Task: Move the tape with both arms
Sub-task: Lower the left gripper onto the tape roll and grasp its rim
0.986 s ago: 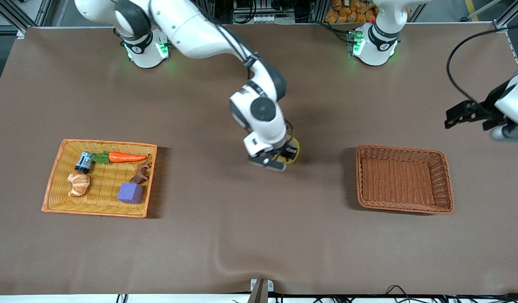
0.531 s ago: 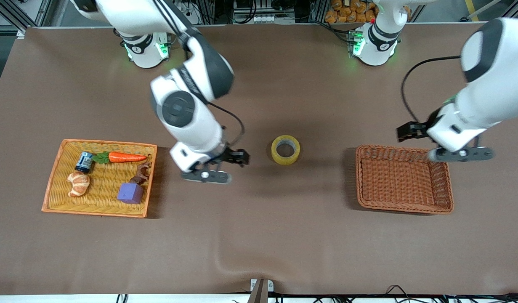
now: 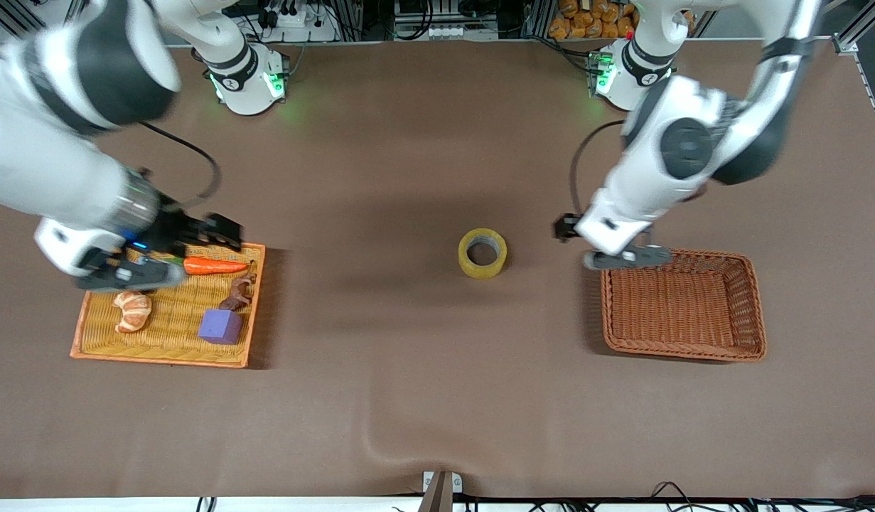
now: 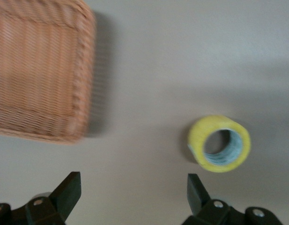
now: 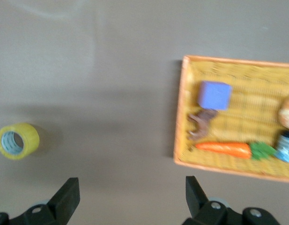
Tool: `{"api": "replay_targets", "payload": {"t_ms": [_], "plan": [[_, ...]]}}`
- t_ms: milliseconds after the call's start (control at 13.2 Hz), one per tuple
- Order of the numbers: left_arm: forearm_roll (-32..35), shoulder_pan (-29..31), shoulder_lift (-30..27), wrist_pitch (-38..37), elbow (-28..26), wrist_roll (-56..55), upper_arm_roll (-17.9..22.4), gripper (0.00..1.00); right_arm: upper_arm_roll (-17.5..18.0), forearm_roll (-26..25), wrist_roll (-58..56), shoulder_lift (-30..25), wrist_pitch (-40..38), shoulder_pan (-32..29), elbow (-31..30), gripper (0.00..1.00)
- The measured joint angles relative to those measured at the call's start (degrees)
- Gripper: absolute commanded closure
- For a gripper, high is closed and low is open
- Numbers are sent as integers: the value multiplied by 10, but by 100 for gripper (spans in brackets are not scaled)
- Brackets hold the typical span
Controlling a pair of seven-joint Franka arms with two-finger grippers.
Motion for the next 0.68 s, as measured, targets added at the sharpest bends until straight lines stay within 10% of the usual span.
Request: {"api": "replay_targets", "payload": {"t_ms": [683], "plan": [[52, -98, 133, 136, -20, -165, 2, 0, 24, -91, -37, -151, 29, -121, -150, 0]]}}
